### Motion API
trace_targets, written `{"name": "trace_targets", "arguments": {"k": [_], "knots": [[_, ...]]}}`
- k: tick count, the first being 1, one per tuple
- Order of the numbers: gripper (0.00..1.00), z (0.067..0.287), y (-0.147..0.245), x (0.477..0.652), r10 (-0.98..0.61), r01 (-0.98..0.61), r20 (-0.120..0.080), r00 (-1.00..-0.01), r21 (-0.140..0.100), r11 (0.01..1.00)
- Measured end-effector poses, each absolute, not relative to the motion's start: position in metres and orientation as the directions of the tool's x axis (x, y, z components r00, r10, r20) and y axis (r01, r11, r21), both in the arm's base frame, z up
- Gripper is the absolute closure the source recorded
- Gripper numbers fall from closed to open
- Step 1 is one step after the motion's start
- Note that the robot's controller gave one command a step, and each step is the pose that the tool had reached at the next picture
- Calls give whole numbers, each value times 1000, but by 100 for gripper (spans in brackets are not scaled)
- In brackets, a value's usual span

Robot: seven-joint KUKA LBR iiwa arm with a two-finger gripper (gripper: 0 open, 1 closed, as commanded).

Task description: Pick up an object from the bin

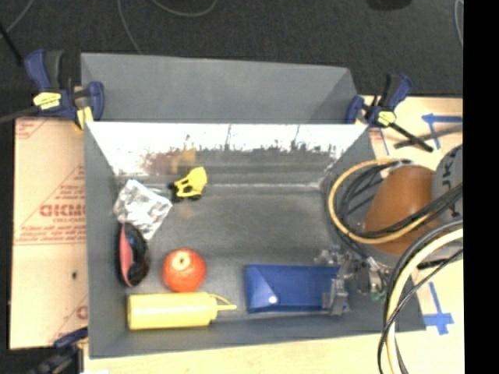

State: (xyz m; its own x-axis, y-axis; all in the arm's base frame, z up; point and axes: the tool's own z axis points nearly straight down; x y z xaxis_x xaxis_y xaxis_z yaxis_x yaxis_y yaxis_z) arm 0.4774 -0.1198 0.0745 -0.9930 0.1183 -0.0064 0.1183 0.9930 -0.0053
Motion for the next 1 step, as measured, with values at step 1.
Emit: {"name": "trace_targets", "arguments": {"k": [1], "knots": [[100,75,-120,477,118,118,-6,-993,-5,993]]}}
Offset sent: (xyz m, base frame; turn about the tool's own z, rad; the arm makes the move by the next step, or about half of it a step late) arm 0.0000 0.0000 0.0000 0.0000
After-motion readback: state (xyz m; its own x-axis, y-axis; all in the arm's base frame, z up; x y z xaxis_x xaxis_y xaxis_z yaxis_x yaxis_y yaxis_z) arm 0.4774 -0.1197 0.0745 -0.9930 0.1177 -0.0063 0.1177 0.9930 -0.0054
